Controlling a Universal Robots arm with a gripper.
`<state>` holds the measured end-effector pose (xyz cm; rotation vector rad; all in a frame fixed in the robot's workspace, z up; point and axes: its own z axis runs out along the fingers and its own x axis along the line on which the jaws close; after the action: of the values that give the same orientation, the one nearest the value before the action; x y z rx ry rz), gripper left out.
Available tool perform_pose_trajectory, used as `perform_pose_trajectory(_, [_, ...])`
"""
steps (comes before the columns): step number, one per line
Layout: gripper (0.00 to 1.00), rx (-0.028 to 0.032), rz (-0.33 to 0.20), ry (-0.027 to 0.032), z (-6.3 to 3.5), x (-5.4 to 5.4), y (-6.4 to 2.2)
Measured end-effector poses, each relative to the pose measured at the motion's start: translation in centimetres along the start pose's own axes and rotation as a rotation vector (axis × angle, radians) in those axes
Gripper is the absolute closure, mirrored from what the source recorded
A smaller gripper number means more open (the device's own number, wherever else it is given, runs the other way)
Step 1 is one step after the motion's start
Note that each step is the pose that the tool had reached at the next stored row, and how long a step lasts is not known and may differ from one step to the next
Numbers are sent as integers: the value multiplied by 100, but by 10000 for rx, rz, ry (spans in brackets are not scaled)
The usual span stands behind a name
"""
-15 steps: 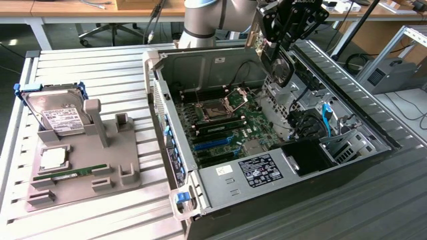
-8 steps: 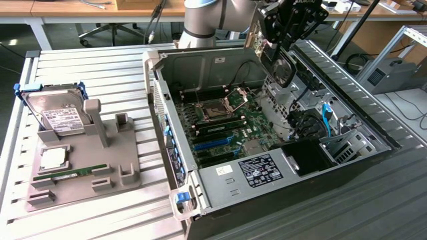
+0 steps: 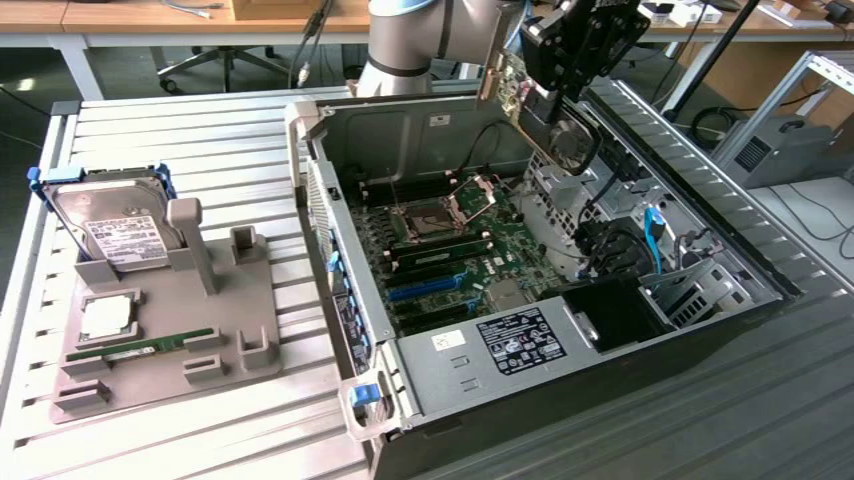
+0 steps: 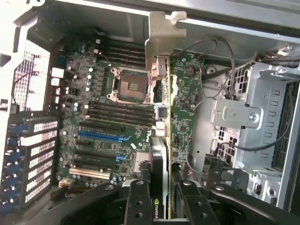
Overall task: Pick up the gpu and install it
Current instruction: 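Insert the gpu into the slot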
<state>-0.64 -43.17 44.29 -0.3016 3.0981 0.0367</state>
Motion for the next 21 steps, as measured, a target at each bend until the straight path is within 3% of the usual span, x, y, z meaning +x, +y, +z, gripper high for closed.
perform_pose_trajectory(18, [73, 88, -3664, 111, 15, 0, 0])
perform_pose_trajectory(21, [73, 89, -4810, 137, 19, 0, 0])
